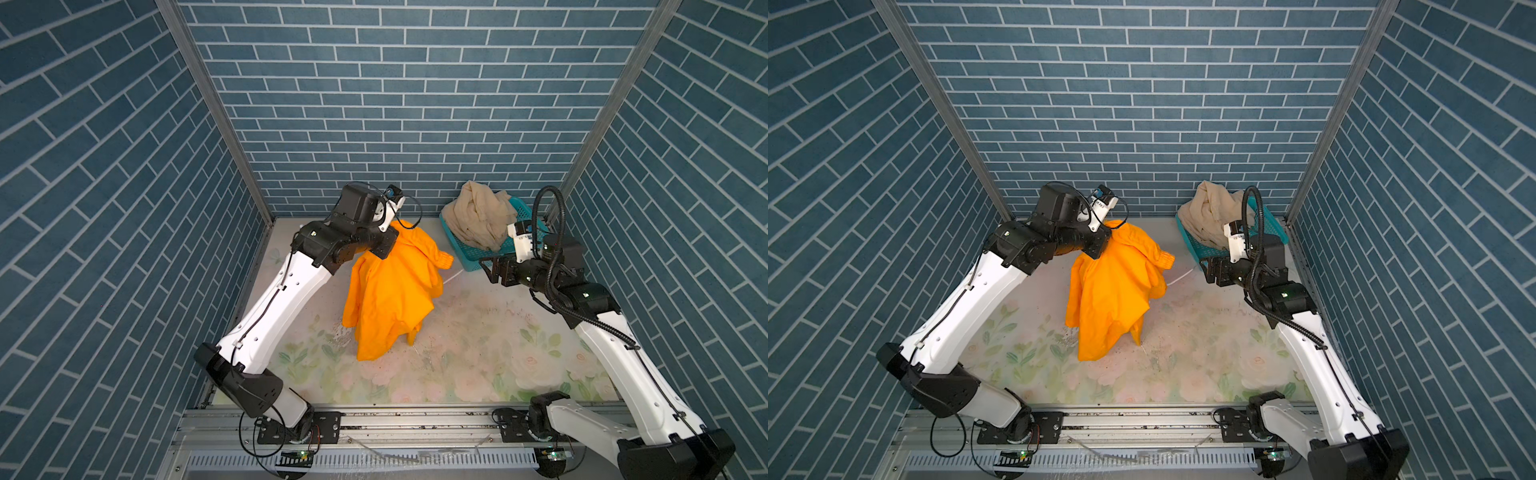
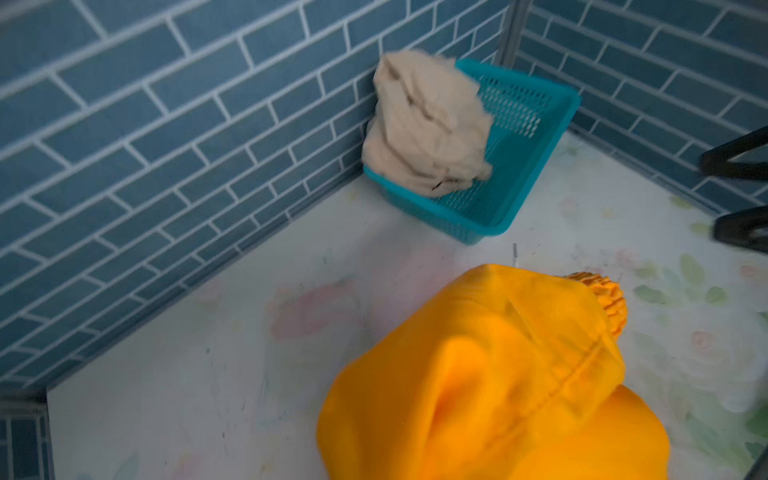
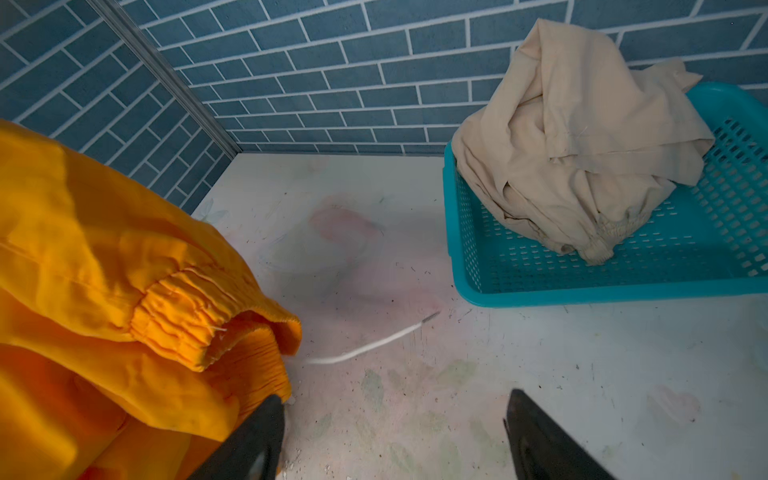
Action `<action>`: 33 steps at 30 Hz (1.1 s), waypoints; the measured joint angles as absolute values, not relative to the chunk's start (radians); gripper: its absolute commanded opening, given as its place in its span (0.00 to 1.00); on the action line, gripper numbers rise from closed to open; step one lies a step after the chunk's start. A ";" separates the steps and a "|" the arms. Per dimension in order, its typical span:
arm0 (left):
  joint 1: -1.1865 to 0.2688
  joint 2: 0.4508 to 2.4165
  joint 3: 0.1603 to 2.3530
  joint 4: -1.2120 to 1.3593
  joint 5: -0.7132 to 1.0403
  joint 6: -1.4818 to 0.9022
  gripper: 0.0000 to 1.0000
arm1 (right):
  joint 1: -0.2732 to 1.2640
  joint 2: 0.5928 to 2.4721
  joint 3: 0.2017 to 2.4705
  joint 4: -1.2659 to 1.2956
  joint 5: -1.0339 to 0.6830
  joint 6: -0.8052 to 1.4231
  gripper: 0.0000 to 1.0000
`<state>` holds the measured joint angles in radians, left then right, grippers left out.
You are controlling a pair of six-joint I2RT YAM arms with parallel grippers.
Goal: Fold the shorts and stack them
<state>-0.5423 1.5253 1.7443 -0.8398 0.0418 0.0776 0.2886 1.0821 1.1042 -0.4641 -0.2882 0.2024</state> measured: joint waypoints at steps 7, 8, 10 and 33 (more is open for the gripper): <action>-0.446 1.689 1.430 -0.792 0.036 -0.024 0.71 | 0.307 1.176 1.036 -0.441 -0.324 0.206 0.83; -0.442 1.716 1.414 -0.795 0.026 -0.041 0.85 | 0.320 1.185 1.019 -0.436 -0.323 0.211 0.83; -0.427 1.736 1.400 -0.809 0.013 -0.066 1.00 | 0.366 1.205 0.985 -0.423 -0.322 0.213 0.83; -0.920 1.829 1.566 -0.952 -0.112 0.053 1.00 | 0.280 1.159 0.653 -0.075 -0.358 0.400 0.83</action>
